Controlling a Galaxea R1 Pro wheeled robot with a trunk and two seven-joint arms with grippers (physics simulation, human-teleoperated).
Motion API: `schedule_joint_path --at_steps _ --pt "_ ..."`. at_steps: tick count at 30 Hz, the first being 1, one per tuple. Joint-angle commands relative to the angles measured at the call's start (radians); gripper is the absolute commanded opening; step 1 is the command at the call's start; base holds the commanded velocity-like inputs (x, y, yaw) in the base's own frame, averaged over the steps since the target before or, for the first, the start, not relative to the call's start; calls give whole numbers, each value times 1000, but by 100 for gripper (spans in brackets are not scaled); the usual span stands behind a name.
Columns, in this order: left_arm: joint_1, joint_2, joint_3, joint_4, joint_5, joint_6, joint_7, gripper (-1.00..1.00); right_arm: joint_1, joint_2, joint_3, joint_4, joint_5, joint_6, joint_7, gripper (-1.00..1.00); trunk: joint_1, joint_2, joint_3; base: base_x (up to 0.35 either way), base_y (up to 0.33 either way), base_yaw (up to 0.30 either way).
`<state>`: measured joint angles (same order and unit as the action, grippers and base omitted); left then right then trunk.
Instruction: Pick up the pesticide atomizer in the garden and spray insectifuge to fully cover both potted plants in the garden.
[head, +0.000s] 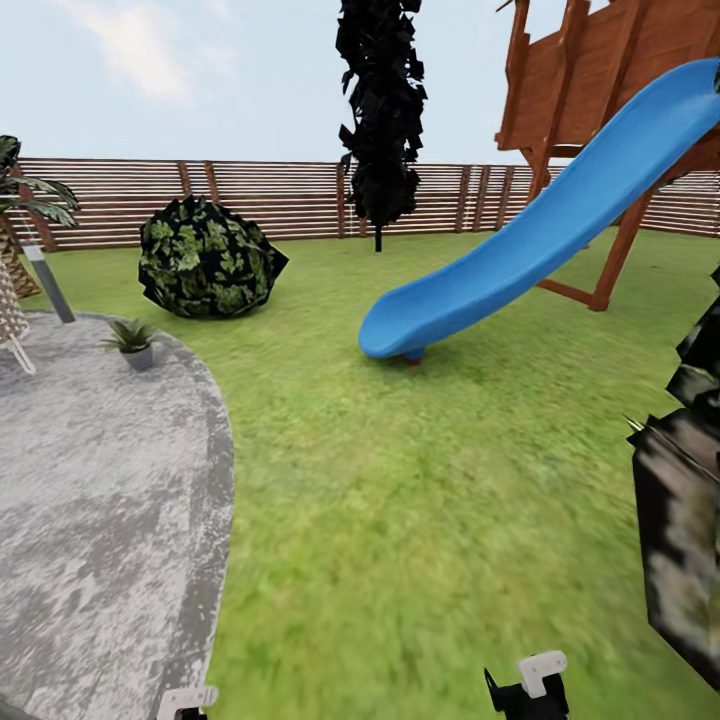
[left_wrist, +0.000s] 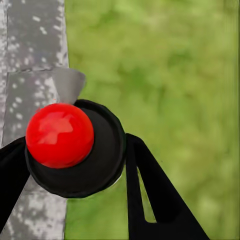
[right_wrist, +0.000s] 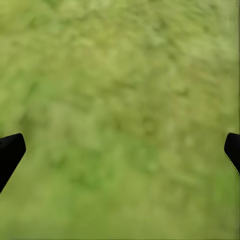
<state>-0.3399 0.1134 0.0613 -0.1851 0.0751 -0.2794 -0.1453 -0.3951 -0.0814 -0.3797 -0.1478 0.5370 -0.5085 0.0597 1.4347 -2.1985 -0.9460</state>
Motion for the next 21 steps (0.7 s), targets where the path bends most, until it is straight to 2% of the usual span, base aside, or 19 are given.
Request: schedule_joint_path --at_steps 1,21 --pt "-1 0 6 1 8 -1 -10 -100 -1 0 -8 1 3 -3 6 100 0 0 -1 321 0 -20" --pt "-1 0 6 1 8 -1 -10 -100 -1 0 -8 1 3 -3 6 100 0 0 -1 338 0 -1"
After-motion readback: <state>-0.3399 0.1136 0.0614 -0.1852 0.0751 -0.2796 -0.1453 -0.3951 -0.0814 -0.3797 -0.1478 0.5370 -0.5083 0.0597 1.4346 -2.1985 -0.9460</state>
